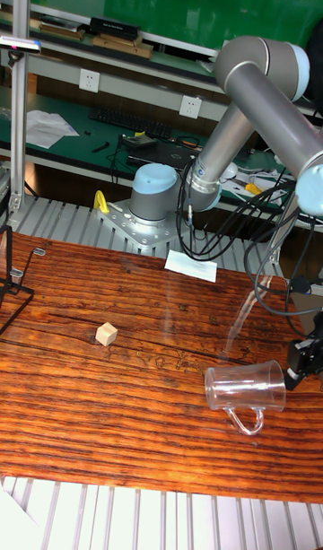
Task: Take the cup off the cup rack
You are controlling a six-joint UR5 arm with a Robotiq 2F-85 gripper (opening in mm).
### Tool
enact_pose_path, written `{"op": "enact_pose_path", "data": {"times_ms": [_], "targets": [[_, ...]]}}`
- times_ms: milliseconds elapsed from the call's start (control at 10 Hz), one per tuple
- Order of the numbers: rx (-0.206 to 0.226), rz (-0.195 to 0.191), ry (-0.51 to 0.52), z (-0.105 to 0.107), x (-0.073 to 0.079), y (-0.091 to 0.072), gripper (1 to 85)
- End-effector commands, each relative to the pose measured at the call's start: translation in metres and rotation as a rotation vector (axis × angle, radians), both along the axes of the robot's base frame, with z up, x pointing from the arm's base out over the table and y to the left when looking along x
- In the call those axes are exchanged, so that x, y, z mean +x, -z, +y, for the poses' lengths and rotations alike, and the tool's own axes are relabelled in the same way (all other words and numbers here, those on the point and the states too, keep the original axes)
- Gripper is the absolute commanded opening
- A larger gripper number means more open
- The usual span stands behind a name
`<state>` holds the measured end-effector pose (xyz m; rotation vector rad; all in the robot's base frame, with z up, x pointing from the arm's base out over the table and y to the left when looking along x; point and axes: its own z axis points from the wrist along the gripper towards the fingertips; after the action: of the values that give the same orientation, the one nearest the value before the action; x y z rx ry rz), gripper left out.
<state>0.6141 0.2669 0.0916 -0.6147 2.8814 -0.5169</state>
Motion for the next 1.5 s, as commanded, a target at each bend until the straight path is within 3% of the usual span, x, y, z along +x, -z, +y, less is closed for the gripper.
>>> {"op": "enact_pose_path", "data": {"times_ms": [0,500,800,1100,1400], "targets": [[-0.005,-0.004,-0.044,-0.008,0.001,-0.009,1.3],[-0.016,-0.041,-0.162,-0.041,0.013,-0.009,1.3],[-0.018,-0.034,-0.191,-0.051,0.013,-0.023,1.3],[-0.008,-0.027,-0.271,-0.066,0.020,-0.050,1.3],[-0.028,-0.076,-0.337,-0.080,0.036,-0.057,1.3]]}}
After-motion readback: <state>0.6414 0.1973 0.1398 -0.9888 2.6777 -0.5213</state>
